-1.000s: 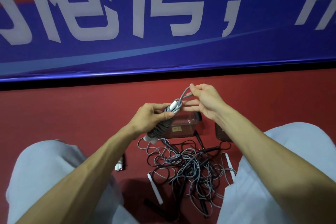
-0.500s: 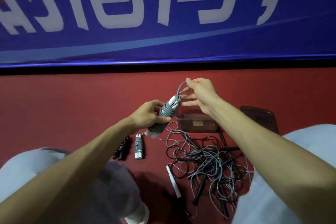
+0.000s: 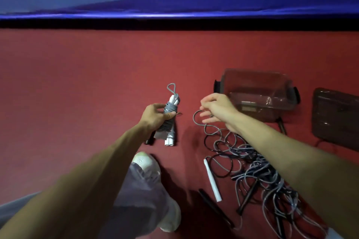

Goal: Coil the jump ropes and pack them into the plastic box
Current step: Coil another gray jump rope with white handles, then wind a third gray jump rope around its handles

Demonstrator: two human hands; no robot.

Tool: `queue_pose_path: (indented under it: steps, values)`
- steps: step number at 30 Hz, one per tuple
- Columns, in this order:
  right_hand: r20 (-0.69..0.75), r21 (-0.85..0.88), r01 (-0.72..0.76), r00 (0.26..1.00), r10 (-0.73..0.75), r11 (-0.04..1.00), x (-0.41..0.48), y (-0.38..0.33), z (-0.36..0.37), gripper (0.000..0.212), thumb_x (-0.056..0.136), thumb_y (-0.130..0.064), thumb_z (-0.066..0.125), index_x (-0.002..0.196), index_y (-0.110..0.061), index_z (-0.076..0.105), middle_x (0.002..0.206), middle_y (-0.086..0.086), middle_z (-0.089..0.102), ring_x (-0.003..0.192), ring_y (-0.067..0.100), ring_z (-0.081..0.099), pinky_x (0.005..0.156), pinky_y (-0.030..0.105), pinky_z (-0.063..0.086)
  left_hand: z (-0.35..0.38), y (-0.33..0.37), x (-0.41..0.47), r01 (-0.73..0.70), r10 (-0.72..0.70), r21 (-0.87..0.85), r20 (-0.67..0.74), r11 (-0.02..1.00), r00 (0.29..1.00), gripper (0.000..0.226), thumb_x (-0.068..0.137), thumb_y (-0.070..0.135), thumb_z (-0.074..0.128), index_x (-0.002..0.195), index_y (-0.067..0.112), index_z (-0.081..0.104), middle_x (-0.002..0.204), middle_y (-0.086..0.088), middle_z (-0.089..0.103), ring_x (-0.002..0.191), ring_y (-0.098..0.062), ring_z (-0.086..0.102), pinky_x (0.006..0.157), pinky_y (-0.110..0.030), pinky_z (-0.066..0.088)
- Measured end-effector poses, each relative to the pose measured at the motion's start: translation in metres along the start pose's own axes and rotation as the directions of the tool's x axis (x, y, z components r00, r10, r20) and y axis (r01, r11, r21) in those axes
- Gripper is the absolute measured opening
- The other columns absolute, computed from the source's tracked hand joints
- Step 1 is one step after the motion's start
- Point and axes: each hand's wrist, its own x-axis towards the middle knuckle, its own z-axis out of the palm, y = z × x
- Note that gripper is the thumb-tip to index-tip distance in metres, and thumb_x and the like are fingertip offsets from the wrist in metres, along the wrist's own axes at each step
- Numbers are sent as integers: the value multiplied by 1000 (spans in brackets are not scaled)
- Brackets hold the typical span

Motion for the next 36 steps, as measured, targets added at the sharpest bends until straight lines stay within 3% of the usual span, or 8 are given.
queue_pose_path:
  steps: [3,5,11,14,19,24,29,36]
  values:
    - [47,-95,-70,996,75,993,25,37,13,19,97,-6,48,82,-16,54,83,8,59,66,16,59,54,30,56,-1,-35,32,38,-33,69,-67,997,997,62,60,37,88,110,8,66,98,-14,71,86,-27,69,85,-44,58]
    - [81,-169,-109,989,124,980,39,63,19,17,96,-6,49,83,-16,53,79,7,59,64,17,59,53,30,54,0,-59,51,44,-33,119,-93,992,995,41,61,34,87,93,18,66,88,-11,70,82,-24,68,85,-51,56]
    - [112,-431,-171,964,240,886,61,132,23,17,93,-5,51,82,-17,53,71,4,61,54,16,57,48,28,50,13,-98,80,92,-15,353,-213,931,977,15,82,5,69,96,11,70,99,-21,71,89,-37,63,74,-33,44]
    - [118,-572,-148,958,260,807,58,159,24,17,90,-7,54,80,-20,58,72,5,65,56,21,63,49,30,55,24,-116,82,90,35,468,-252,879,967,30,82,0,53,106,8,70,108,-22,69,100,-40,61,80,-34,42]
    - [171,-839,12,955,243,544,45,190,34,19,90,-26,61,109,-24,62,104,6,67,99,29,64,89,38,52,42,-127,58,-85,219,473,-235,877,947,35,83,-2,48,111,6,68,116,-14,49,104,-32,54,94,-37,45]
    - [157,-951,82,959,238,297,36,195,40,27,93,-37,59,109,-16,54,115,9,60,106,32,61,82,36,47,64,-131,46,-153,213,443,-90,883,973,29,82,-2,52,99,11,71,107,-5,53,83,-13,52,85,-27,47]
    - [53,-849,-54,981,186,525,28,178,23,8,83,-21,66,85,-25,59,104,9,65,102,31,63,86,36,51,96,-113,28,-15,17,96,-25,995,1000,35,78,-15,41,93,9,62,72,0,56,59,-9,47,55,-12,42]
    - [-106,-514,-74,994,23,854,-2,96,-36,8,74,-13,77,82,-16,77,68,0,68,56,8,57,66,22,49,114,-42,-3,16,-30,83,168,996,985,19,77,3,55,82,21,51,84,-10,64,80,-25,62,70,-29,47]
